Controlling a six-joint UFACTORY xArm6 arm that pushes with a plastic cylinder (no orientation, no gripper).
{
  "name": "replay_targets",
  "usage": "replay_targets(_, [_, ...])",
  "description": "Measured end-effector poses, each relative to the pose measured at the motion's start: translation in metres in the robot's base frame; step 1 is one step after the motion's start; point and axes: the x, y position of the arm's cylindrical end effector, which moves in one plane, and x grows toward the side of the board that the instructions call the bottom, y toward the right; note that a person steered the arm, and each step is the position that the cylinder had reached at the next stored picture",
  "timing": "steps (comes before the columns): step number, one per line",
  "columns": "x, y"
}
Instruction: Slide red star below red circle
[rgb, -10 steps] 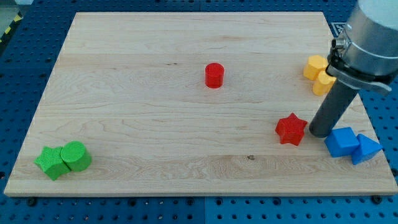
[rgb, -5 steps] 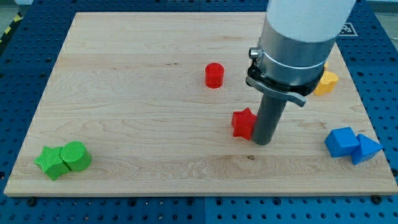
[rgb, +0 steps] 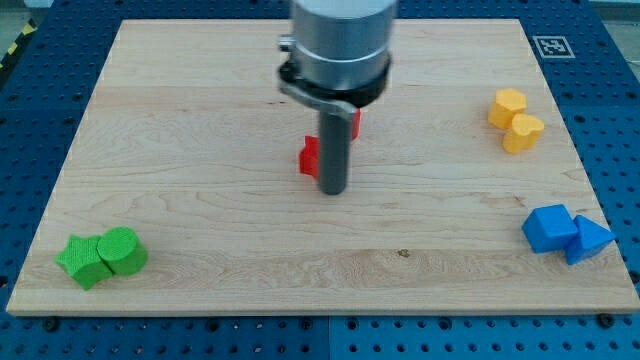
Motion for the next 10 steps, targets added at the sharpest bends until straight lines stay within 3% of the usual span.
replay_targets(1, [-0.006,-0.062])
replay_targets(3, [-0.017,-0.093])
replay_targets(8, [-0.038,-0.007])
replay_targets(10, [-0.002,-0.005])
